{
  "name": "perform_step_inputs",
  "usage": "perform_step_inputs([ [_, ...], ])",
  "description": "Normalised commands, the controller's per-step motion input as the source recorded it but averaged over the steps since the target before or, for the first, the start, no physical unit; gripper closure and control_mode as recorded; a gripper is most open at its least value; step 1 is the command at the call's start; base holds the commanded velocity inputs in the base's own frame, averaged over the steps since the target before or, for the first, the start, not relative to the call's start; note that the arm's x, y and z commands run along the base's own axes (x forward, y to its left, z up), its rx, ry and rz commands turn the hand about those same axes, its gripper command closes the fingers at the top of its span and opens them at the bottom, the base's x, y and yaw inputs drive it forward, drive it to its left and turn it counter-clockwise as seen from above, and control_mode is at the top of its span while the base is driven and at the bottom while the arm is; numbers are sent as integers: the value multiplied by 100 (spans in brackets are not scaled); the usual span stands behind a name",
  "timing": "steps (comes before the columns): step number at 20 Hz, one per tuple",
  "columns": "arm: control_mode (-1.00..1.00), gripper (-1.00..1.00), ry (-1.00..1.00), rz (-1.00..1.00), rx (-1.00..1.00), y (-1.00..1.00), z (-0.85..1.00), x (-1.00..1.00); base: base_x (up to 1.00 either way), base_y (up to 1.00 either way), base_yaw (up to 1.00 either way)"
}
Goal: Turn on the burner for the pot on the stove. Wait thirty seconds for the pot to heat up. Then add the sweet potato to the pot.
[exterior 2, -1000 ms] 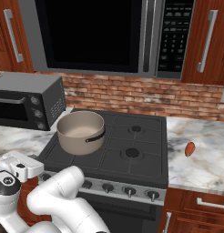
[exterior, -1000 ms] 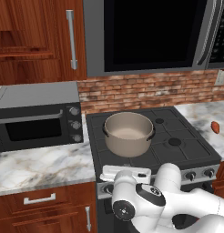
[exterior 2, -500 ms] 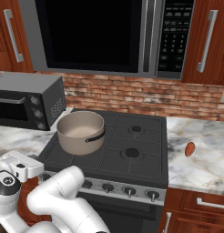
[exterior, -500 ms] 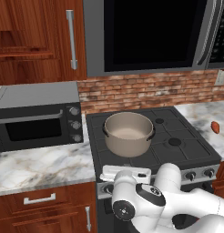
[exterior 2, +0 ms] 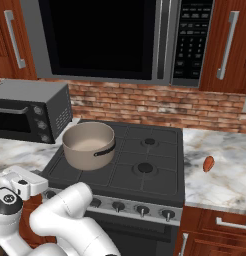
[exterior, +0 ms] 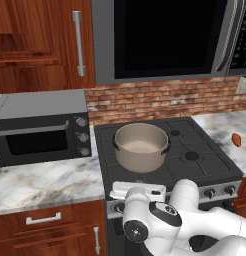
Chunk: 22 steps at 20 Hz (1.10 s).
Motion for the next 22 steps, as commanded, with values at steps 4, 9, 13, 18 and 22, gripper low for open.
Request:
perform_step_inputs([
  [4, -100, 100, 0, 0, 0, 0, 0, 0, 0, 0, 0],
  [9, -100, 100, 0, 0, 0, 0, 0, 0, 0, 0, 0],
  [13, -100, 100, 0, 0, 0, 0, 0, 0, 0, 0, 0],
  [18, -100, 100, 0, 0, 0, 0, 0, 0, 0, 0, 0],
  [22, -100, 100, 0, 0, 0, 0, 0, 0, 0, 0, 0],
])
